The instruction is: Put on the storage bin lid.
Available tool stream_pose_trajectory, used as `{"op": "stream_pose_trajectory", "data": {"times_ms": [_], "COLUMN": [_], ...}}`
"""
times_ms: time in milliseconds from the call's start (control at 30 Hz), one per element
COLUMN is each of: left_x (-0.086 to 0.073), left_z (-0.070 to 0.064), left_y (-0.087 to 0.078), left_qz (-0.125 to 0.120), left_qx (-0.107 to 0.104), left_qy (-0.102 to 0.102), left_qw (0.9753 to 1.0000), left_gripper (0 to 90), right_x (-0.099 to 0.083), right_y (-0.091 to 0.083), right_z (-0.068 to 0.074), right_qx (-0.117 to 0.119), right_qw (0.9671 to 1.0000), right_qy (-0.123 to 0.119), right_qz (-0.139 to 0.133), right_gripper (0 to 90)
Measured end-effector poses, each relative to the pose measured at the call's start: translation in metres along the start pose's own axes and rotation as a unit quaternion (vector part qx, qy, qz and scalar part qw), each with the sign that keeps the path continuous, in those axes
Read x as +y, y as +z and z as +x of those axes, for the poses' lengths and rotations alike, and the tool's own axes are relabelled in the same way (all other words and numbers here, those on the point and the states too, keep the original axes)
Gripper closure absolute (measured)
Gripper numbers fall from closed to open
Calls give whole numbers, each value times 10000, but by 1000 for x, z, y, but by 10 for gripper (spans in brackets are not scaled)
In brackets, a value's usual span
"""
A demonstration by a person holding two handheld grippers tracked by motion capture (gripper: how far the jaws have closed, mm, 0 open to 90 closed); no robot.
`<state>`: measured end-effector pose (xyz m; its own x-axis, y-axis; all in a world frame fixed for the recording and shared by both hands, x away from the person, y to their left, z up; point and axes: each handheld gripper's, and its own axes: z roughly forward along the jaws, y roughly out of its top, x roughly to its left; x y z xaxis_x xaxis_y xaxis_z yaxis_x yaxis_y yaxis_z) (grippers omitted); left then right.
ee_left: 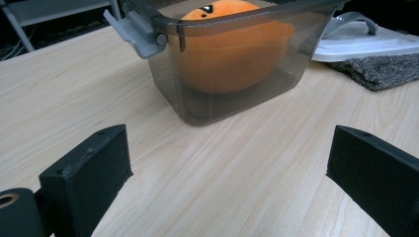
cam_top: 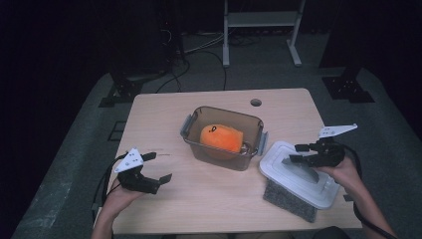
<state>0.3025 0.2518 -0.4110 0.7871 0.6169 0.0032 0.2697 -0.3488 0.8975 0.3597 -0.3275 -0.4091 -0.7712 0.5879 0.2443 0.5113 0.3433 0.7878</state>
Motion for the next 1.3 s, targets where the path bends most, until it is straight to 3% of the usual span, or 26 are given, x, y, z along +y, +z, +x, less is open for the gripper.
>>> {"op": "stream_pose_trajectory", "data": {"times_ms": [800,1300], "left_x": [-1,-1], "left_z": [0,0], "left_y": [1,1], "left_qz": [40,36], "left_qx": [-25,-32], "left_qy": [9,4], "left_qw": [10000,10000], "left_gripper": [25,25], "right_x": [-34,-44], "right_y": [0,4], "right_z": [-9,-8], "right_qx": [-154,-236], "right_qw": [9997,9997], "right_qy": [201,103], "right_qz": [42,17], "right_gripper": [378,441]}}
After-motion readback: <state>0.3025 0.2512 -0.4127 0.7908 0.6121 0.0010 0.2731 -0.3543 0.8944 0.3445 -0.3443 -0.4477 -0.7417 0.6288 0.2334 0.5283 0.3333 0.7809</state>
